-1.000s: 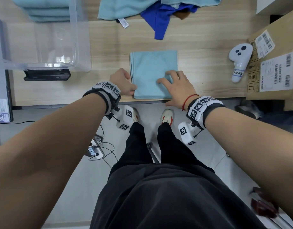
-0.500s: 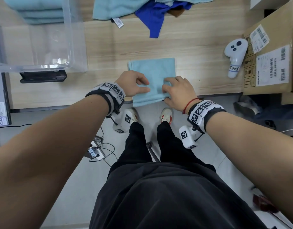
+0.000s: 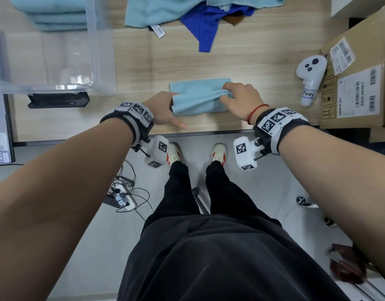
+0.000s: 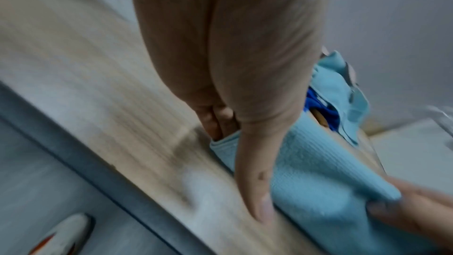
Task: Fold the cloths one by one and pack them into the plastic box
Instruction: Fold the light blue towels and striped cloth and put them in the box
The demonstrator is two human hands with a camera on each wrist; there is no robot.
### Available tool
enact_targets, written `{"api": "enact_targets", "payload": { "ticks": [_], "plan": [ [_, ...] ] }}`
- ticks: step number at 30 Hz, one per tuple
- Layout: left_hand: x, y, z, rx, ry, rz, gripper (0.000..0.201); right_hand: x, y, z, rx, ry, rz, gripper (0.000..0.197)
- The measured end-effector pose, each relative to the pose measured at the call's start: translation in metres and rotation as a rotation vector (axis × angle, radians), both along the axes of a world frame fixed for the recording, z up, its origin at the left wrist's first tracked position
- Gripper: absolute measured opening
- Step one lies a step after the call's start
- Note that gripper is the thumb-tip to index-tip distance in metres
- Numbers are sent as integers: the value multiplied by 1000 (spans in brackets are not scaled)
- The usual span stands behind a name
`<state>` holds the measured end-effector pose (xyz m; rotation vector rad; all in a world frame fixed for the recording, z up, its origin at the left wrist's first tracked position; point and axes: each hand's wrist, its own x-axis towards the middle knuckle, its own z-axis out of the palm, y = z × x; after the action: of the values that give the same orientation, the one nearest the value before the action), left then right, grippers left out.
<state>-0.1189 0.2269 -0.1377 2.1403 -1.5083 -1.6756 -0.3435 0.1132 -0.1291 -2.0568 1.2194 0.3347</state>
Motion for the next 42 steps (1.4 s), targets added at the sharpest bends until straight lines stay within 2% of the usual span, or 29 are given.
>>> {"api": "enact_targets", "payload": {
  "ticks": [2,4,9,16,19,24,32,35,37,39,41,42],
  "plan": [
    [5,2,-8,-15,48,118,50,2,-6,-3,34,-13,-38,18],
    [7,3,-14,-32,41,222,40,1,-11,-8,68,-24,-86,15],
    [6,-2,-21,-43,24,349,48,-4,-23,-18,109,-91,-132,28],
    [7,-12,-31,-18,-17,464,56,7,-33,-26,81,26,-149,45],
    [7,-17,-33,-2,-62,471,43,11,-36,-29,59,80,-158,42],
    [7,-23,-36,33,-79,513,39,19,-38,-34,56,120,-208,43],
    [4,-32,-31,52,-256,478,48,22,-35,-41,1,107,-325,47],
    [7,-32,-29,48,-274,430,48,20,-37,-45,-33,91,-364,35],
    [11,-32,-30,66,-254,482,54,19,-40,-45,-31,87,-416,38],
    [14,-33,-29,90,-240,539,60,23,-40,-40,-114,96,-365,39],
    [13,-35,-28,88,-262,525,62,30,-37,-33,-315,57,-213,29],
    [13,-35,-27,78,-282,506,63,35,-33,-29,-405,14,-111,31]
  ]
}}
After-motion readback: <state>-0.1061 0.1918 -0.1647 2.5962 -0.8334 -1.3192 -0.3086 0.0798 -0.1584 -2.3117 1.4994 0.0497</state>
